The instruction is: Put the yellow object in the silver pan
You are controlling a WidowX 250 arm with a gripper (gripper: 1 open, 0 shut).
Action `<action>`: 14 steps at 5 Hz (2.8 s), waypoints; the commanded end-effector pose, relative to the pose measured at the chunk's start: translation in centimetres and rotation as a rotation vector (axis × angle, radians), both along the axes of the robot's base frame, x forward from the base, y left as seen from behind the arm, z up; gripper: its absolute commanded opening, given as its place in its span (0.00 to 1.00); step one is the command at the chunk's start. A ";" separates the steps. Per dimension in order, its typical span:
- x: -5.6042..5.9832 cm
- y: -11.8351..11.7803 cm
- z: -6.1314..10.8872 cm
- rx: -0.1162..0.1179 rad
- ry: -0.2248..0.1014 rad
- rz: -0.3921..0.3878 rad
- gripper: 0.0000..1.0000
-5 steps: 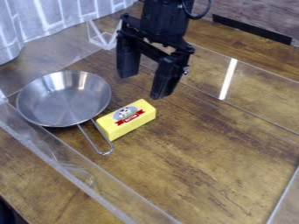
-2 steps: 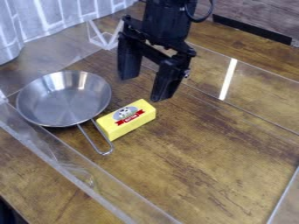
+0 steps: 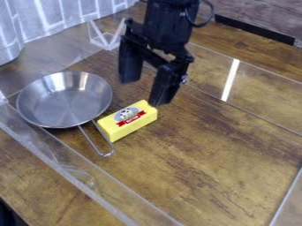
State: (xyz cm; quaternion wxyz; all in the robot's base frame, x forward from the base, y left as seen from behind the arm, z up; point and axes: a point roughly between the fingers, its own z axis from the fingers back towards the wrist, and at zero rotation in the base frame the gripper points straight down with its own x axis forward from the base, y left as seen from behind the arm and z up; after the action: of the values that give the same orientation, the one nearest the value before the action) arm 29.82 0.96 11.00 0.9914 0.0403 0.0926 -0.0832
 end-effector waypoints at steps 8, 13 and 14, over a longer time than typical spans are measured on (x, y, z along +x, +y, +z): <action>-0.7 4.1 -6.4 -0.025 -0.059 -0.237 1.00; 0.6 5.7 -9.0 -0.064 -0.084 -0.257 1.00; 0.8 6.1 -9.5 -0.073 -0.086 -0.259 1.00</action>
State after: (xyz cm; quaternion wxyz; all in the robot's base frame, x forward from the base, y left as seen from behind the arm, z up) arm 31.20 6.27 3.32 0.9757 0.0303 0.0211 -0.2158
